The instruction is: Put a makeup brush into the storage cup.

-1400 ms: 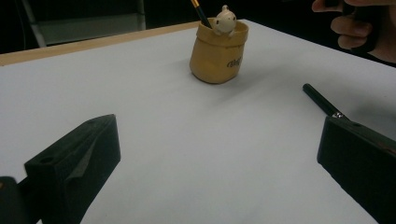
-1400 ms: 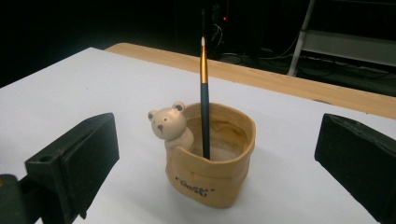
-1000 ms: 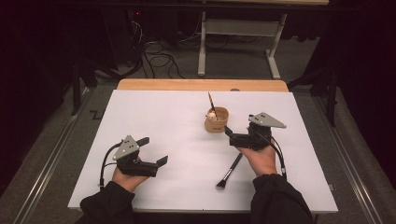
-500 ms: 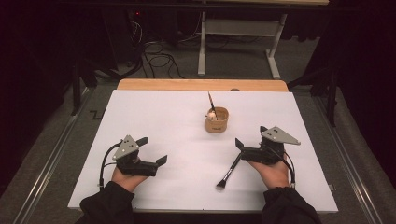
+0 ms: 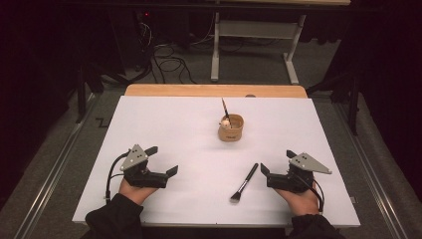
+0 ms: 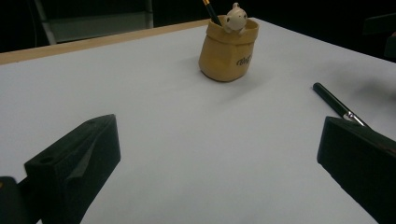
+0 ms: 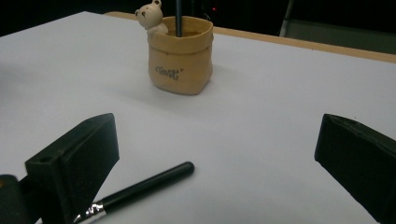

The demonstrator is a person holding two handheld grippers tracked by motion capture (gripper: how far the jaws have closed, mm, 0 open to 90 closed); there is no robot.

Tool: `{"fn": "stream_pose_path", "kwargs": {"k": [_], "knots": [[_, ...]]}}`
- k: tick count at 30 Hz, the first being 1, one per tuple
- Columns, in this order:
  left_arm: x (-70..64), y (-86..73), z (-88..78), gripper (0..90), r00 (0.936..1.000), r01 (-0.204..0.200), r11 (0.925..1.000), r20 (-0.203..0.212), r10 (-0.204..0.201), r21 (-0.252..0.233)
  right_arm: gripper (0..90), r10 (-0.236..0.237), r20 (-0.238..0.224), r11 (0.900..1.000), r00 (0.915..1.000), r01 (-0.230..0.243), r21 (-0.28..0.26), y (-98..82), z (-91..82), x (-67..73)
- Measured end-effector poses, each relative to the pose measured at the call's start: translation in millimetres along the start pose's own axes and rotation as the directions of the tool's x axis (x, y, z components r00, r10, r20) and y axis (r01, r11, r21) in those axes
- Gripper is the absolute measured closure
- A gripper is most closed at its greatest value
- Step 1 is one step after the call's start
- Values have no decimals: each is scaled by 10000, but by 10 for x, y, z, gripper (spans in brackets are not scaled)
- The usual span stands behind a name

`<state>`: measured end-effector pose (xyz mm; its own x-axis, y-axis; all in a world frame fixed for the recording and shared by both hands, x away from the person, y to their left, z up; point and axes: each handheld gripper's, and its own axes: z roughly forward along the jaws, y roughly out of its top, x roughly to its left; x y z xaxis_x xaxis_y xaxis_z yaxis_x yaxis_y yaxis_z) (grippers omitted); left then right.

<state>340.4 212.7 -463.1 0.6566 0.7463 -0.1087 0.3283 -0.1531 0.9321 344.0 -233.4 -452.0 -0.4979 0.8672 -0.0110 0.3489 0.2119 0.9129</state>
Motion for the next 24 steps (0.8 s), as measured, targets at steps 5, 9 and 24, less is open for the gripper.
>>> {"fn": "stream_pose_path", "kwargs": {"k": [5,9,24], "knots": [[-3,-4,5,2,10000,-8,10000,13,8,45,5,-230,235,9997,9995,229,33,-116,-88,2],[-13,-5,15,2,10000,-52,10000,42,51,84,5,-130,295,9999,9995,128,63,-162,-84,-16],[21,9,-41,4,10000,-3,9999,-44,4,156,6,17,272,10000,9996,-18,56,-147,-103,-88]]}}
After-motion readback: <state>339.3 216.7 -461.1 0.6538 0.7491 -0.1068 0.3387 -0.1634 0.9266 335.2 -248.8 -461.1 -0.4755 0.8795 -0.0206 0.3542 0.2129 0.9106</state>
